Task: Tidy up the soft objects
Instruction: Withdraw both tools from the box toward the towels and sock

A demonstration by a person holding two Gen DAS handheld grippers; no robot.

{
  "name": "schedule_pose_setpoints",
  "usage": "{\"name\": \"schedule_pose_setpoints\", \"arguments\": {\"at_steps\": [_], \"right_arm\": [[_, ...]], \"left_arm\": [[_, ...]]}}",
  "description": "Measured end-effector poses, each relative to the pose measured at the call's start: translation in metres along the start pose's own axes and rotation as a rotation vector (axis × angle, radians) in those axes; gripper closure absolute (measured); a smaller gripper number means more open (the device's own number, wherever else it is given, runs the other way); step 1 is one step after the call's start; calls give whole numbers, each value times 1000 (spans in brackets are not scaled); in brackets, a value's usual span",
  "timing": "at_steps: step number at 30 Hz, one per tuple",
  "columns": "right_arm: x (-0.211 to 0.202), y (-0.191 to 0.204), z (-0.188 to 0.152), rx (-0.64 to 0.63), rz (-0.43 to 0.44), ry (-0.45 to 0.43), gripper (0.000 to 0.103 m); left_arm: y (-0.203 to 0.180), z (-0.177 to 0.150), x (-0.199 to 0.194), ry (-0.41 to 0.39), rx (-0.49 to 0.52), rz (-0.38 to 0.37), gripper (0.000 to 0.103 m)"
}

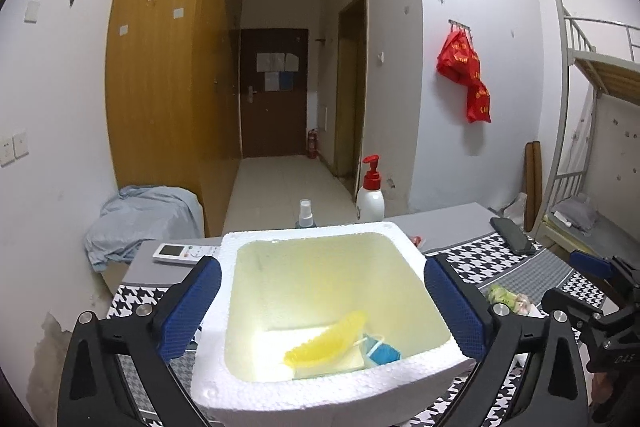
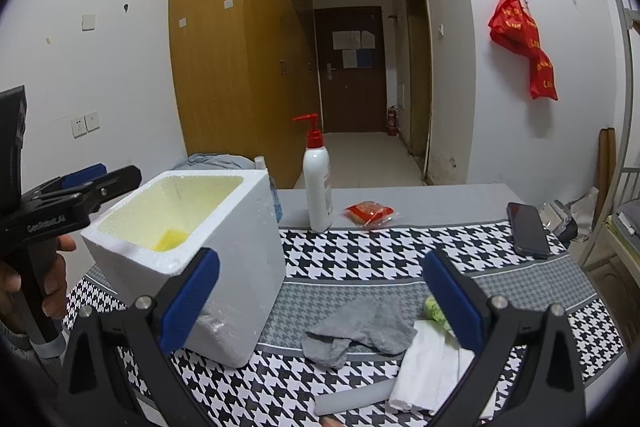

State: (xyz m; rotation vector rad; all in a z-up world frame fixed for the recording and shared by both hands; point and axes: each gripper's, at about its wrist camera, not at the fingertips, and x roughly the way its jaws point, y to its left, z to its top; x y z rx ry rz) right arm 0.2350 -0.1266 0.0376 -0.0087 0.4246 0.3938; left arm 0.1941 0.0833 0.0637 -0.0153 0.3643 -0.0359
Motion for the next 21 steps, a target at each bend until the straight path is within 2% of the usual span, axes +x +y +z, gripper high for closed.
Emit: {"name": "schedule_pose_setpoints", "arguments": {"at_steps": [10,21], "right_arm": [[-8,-2,4,-10,13,-17,0],[-27,-1,5,-29,41,-55,0]], "left_arm": [[-1,1,-14,-16,-32,30,1],[-11,0,-47,-65,-32,46,1]]}}
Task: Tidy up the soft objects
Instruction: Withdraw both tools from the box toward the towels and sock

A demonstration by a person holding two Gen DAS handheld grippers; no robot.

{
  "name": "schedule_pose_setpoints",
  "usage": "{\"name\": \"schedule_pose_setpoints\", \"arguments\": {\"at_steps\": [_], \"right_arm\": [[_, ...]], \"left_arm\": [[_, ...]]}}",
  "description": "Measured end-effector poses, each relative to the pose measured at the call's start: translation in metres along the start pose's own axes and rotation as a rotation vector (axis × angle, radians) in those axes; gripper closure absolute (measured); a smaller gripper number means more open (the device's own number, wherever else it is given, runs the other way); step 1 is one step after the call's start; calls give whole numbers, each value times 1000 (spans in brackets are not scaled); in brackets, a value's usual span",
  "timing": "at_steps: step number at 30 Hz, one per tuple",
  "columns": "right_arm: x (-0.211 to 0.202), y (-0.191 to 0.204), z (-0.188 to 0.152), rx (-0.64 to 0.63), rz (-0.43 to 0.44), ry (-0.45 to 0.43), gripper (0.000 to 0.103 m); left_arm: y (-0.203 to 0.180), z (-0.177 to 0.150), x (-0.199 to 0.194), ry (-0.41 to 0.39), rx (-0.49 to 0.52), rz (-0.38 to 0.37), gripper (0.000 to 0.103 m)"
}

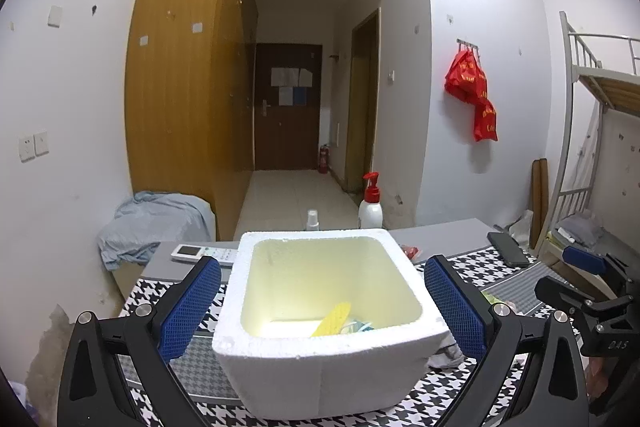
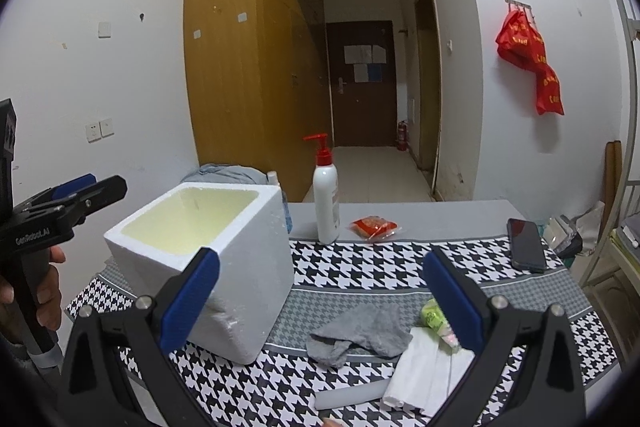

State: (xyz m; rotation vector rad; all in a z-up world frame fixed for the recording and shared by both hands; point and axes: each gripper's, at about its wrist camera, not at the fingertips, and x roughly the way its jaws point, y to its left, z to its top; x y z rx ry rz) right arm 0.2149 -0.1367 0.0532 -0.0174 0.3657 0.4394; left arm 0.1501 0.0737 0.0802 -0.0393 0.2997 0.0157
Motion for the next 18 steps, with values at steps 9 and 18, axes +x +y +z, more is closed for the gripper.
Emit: {"name": "schedule_pose_setpoints", "arguments": {"at_steps": [9,18], "right_arm": [[-27,2,-1,-13,20,-43,0],[-58,3,-9,-28,37,-84,0]], "left_arm": [[-10,-4,-26,-25,0,8,1],[-23,-15,-54,-43,-20,-3,1]]}}
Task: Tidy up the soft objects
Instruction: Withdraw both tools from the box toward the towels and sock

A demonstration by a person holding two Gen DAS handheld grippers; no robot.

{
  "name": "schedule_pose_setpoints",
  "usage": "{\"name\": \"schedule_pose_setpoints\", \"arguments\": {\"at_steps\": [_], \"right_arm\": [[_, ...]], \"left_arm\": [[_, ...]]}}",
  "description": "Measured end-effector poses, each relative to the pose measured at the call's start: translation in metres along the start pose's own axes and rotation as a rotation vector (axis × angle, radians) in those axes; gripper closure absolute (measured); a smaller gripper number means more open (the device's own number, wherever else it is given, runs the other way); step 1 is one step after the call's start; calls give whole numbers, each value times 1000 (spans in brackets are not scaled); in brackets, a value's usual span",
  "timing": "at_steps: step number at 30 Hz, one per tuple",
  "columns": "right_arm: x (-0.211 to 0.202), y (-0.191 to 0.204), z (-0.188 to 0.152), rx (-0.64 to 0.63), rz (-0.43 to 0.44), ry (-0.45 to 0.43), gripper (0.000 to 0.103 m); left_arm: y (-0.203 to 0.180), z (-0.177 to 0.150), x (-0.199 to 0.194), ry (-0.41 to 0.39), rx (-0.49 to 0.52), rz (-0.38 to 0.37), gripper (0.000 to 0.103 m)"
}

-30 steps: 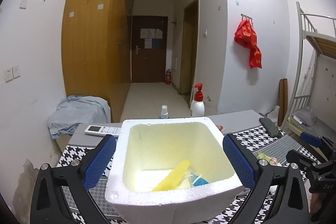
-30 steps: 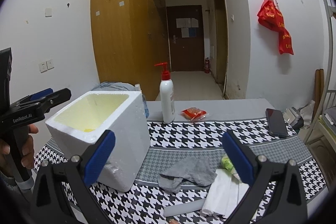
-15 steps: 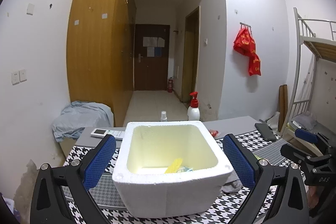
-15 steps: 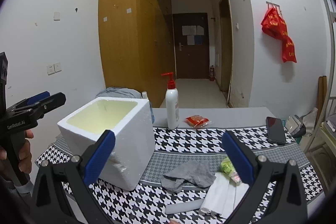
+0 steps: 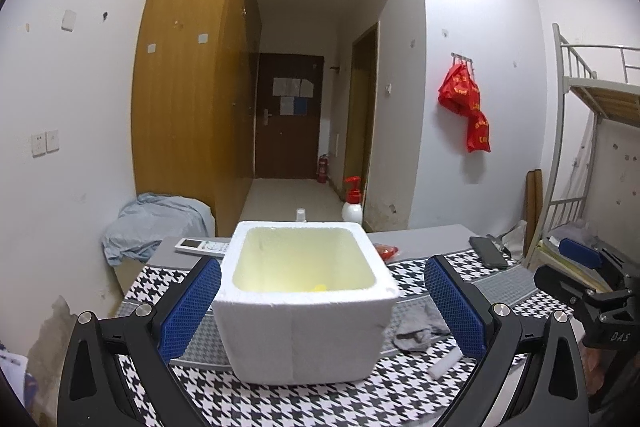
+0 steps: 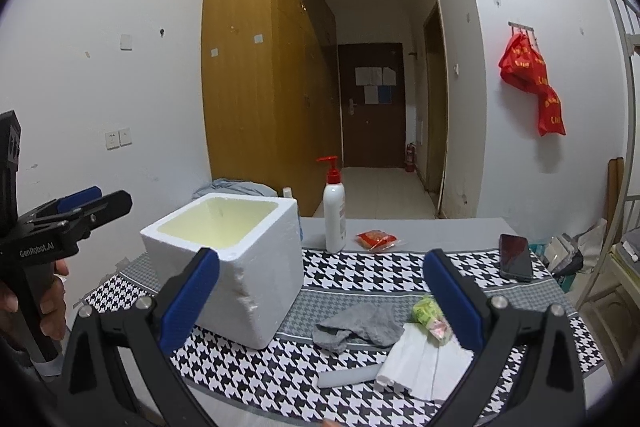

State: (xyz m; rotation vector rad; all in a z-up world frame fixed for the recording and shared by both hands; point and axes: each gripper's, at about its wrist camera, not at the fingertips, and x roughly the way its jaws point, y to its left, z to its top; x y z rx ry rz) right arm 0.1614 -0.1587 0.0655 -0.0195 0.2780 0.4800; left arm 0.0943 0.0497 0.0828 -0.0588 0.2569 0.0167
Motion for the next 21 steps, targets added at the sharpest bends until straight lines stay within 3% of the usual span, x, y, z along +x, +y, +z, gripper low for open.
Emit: {"name": "schedule_pose_setpoints", "arguments": {"at_steps": [3,21], "right_arm": [[-10,-2,-2,5,8,-13,0],[-61,1,-20,-13,0,-62,0]], "left_arm": [[-6,-5,-12,-22,-2,37,1],[-22,-30,-52,-48,-22,-18,1]]}}
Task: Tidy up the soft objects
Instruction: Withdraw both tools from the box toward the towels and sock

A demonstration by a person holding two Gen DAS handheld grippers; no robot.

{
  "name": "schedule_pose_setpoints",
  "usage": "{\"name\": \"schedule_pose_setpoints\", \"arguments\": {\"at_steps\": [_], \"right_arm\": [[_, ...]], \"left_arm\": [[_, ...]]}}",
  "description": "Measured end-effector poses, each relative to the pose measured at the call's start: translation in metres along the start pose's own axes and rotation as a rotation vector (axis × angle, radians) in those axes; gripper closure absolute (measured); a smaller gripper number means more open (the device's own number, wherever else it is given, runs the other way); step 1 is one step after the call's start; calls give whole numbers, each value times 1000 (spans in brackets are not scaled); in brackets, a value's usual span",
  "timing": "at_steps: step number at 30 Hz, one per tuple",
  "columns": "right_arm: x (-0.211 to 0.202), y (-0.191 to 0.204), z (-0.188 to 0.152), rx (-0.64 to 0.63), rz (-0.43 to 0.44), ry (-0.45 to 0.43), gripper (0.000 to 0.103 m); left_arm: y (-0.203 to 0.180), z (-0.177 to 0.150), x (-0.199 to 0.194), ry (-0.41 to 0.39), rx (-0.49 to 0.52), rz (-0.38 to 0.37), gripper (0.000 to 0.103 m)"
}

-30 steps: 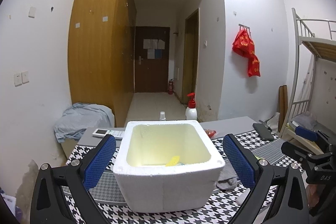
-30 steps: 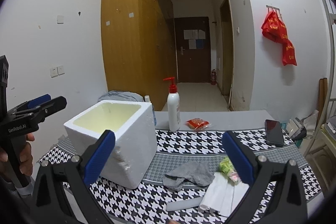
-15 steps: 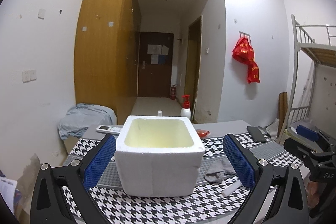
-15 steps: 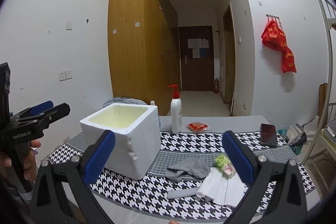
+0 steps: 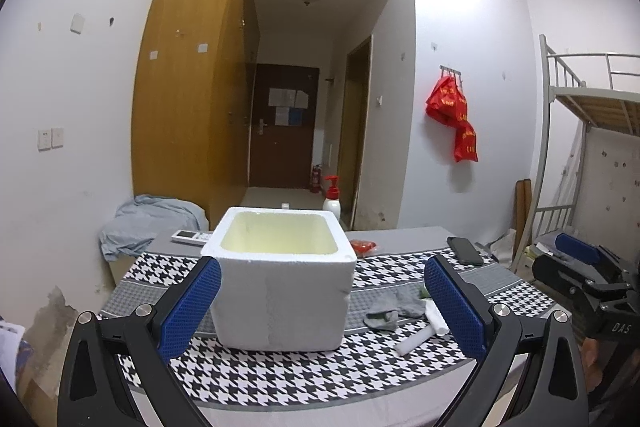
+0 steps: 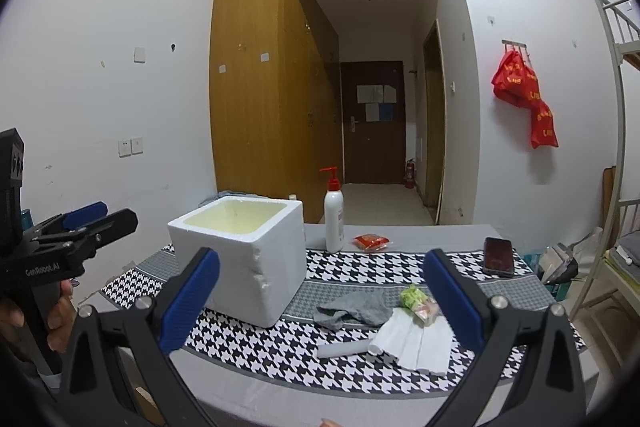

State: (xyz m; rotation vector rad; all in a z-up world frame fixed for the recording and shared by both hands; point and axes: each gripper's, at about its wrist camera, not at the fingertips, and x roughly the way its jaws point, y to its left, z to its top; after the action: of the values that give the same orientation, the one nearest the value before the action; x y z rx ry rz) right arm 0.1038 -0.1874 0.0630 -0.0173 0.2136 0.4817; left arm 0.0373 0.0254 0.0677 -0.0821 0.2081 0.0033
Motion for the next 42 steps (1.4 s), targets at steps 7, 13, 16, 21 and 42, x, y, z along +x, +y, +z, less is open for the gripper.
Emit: {"name": "schedule_pose_setpoints", "arguments": {"at_steps": [7,13,16,21,42], "right_arm": [[-10,-1,-14,-3,-1,-12,0],[-9,-2,-26,-8,-15,-12,0],[-3,-3,-34,-10,-31,7,0],[1,-7,-43,7,-52,10,0],[23,-67,-72,91,-179,84,0]], "left_arm": [[-8,-18,-8,-22,9,28,1],[-12,-36,-8,-29,-3,8,1],[-17,-42,-3,-20,6,-6,1],[-21,-50,7,-21,11,-44,1],[-60,-72,80,125,89,-170,1]]}}
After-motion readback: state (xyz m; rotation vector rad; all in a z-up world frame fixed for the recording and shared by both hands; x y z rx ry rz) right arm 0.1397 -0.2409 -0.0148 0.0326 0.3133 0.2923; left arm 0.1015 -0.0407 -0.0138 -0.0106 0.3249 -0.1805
